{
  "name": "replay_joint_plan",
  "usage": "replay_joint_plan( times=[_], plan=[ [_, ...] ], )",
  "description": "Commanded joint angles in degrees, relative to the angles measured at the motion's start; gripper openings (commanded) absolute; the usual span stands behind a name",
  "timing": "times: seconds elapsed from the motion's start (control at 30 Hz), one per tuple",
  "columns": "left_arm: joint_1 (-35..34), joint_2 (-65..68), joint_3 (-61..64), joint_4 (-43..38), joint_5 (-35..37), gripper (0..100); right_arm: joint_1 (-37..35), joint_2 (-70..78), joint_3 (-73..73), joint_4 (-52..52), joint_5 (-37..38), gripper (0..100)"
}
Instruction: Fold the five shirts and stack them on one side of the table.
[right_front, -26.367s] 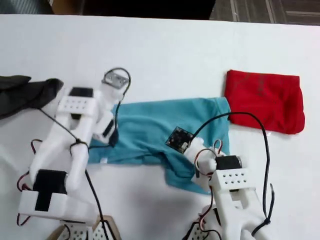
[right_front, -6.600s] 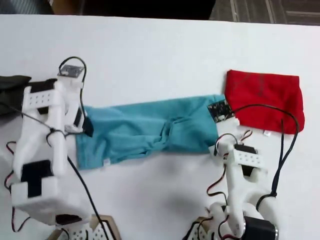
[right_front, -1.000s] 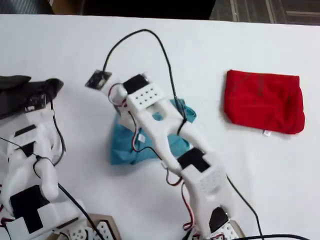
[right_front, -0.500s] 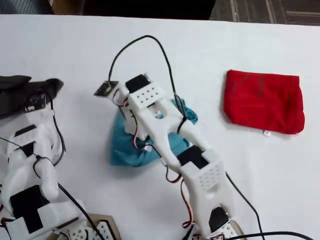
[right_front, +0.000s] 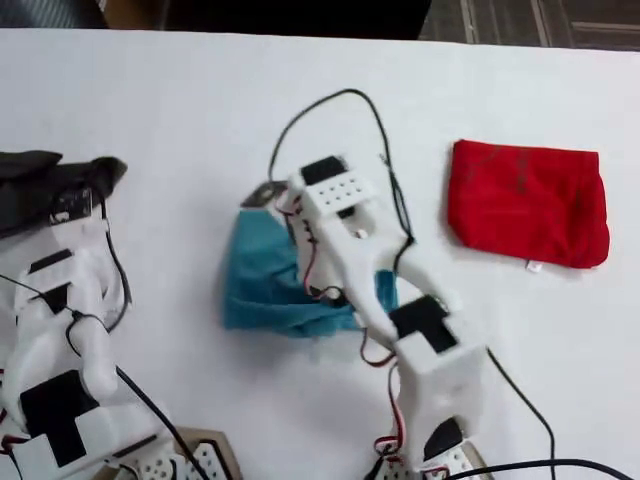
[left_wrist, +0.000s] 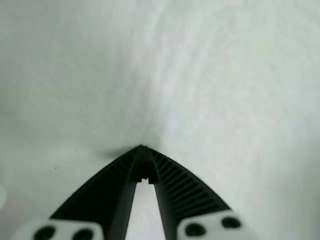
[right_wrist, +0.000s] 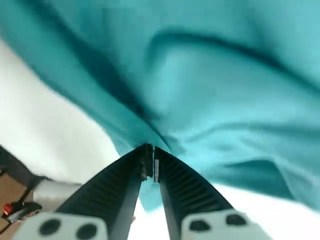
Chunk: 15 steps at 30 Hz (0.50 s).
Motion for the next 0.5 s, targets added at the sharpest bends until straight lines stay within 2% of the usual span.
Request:
replay_joint_plan(
  times=[0.0,0.1,0.2,0.33,0.47],
  plan=[
    [-0.5,-2.0,0.1,-1.5,0.3,3,3.5,-10.1,3.7,0.9,2.9,2.0],
    [-0.5,-2.0,0.1,-1.5,0.3,3,7.4,-17.0,4.7,0.6,6.0,2.0],
    [-0.5,-2.0,0.1,-1.5,0.3,3,13.6,-22.8,4.5,-6.1,5.5,2.0],
    [-0.5,-2.0,0.1,-1.5,0.3,3,18.6,-21.8,4.6,-17.3,-4.4,3.9],
    [-0.5,-2.0,0.1,-1.5,0.3,3,14.9,-14.3,4.4,-17.7,-10.3,20.3]
  ],
)
